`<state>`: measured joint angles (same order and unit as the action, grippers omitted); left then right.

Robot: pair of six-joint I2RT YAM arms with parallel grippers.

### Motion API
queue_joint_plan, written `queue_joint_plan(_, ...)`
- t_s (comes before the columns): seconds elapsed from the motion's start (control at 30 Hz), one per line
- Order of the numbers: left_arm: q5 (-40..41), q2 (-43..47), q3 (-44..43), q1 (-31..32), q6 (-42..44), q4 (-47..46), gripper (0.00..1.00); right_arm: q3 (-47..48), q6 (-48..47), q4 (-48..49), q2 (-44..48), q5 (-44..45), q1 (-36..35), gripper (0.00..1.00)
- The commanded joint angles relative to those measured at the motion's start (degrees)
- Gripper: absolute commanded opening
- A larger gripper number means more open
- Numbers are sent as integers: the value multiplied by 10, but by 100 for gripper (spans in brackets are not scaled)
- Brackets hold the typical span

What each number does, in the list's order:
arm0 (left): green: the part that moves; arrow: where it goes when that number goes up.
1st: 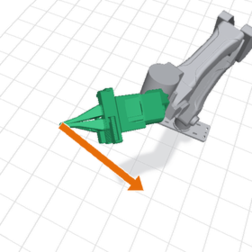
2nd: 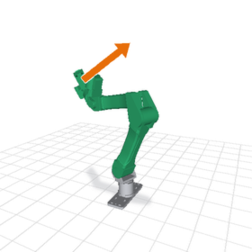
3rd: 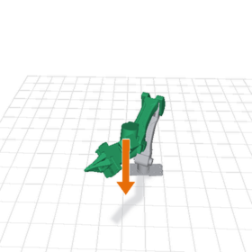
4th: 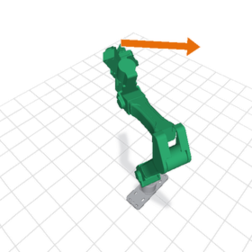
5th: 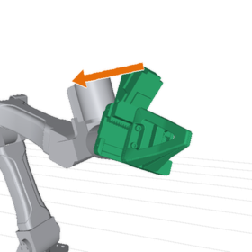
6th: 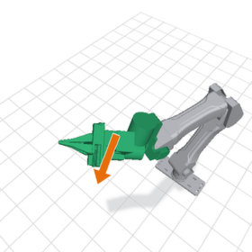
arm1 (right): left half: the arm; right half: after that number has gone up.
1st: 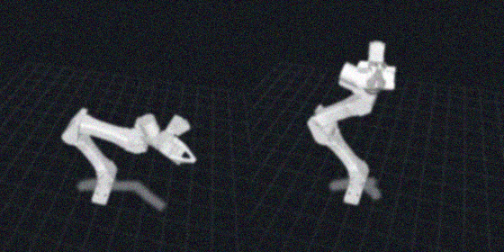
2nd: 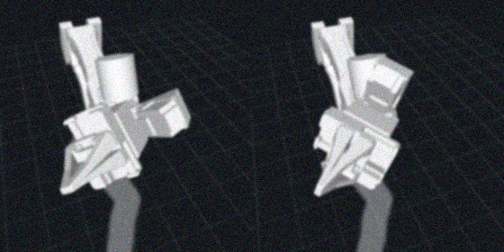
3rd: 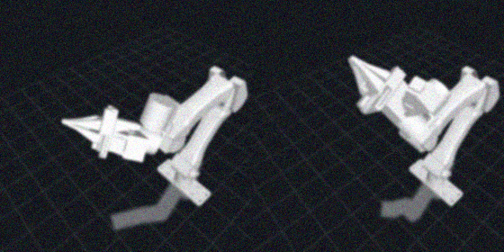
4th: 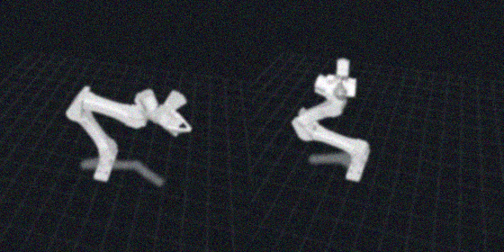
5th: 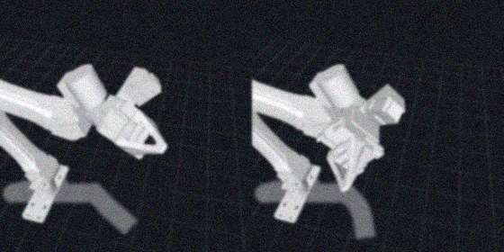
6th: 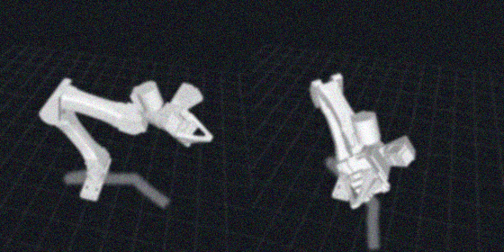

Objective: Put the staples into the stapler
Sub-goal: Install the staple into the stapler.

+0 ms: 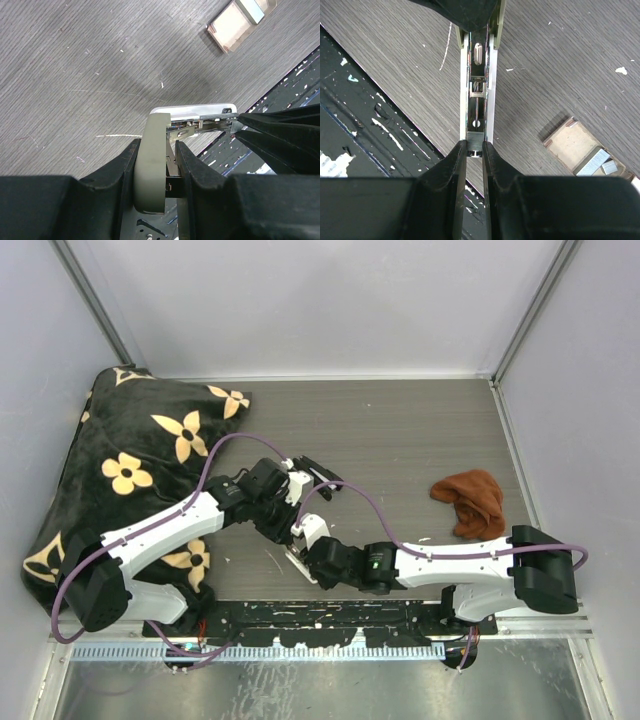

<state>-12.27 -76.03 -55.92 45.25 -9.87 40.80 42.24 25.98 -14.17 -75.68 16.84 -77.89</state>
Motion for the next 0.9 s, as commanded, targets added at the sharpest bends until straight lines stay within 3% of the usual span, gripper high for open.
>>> queue_joint_plan(0.0,-16,9,-19,-3,-8,-25,0,32,13,6,6,-4,-5,18)
queue_joint_plan(0.87,-13,4,-19,-2,-5,-21,0,38,23,-52,31,6,-9,18)
